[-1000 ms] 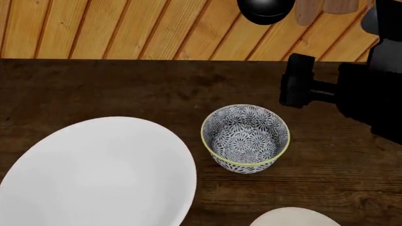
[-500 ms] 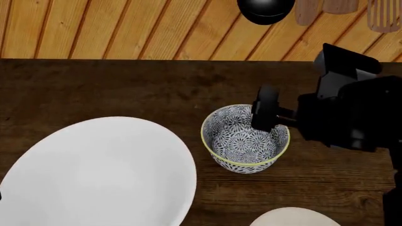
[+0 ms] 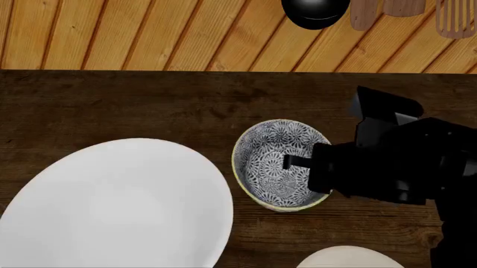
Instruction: Stack the bowls from largest to smallest.
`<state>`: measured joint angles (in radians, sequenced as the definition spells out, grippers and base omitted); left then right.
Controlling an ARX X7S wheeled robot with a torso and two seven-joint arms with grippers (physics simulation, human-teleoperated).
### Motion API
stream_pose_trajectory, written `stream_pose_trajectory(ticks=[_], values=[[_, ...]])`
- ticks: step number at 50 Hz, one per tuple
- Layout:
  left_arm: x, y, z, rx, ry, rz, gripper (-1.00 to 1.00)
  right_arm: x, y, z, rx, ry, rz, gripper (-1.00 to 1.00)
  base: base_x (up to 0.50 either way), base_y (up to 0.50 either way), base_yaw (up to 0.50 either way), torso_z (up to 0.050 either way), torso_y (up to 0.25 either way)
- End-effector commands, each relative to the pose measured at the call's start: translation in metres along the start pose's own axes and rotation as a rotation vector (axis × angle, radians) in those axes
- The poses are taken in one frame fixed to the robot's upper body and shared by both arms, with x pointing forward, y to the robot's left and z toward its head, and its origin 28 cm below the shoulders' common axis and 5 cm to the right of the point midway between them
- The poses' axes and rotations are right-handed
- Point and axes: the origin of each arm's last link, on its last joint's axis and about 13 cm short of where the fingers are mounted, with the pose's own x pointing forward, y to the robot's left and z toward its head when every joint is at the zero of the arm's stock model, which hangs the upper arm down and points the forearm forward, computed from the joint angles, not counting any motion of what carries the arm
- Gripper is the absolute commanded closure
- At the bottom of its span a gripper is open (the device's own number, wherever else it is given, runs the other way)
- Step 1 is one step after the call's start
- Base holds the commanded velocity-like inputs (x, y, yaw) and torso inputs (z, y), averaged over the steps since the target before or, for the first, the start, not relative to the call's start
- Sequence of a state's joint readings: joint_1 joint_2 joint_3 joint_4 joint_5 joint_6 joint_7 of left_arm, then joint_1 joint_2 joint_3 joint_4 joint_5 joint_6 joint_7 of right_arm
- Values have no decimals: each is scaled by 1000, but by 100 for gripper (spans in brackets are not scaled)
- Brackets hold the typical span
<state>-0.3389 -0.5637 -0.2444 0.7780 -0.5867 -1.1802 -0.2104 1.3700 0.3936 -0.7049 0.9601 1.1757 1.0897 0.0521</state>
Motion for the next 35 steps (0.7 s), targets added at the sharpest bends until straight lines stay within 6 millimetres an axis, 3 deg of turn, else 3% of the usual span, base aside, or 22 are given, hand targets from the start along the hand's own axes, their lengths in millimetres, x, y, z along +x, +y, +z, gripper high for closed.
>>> stream_pose_trajectory(ticks=[1, 14, 26, 30, 35], values=[[2, -3, -1, 12, 2, 6, -100, -4, 0, 3, -19, -40, -1, 100, 0, 0, 0, 0, 0], [4, -5, -1, 11, 3, 5, -100, -42, 2, 24, -1, -205, -25, 100, 0, 0, 0, 0, 0], [3, -3, 3, 10, -7, 23, -100, -124, 62, 39, -200, -284, 191, 100, 0, 0, 0, 0, 1], [2, -4, 4, 12, -13, 15, -100, -134, 84, 42, -235, -273, 271, 100, 0, 0, 0, 0, 0], [-4, 0, 9, 22, -32, 22, -100, -121, 108, 40, -291, -191, 339, 100, 0, 0, 0, 0, 0]])
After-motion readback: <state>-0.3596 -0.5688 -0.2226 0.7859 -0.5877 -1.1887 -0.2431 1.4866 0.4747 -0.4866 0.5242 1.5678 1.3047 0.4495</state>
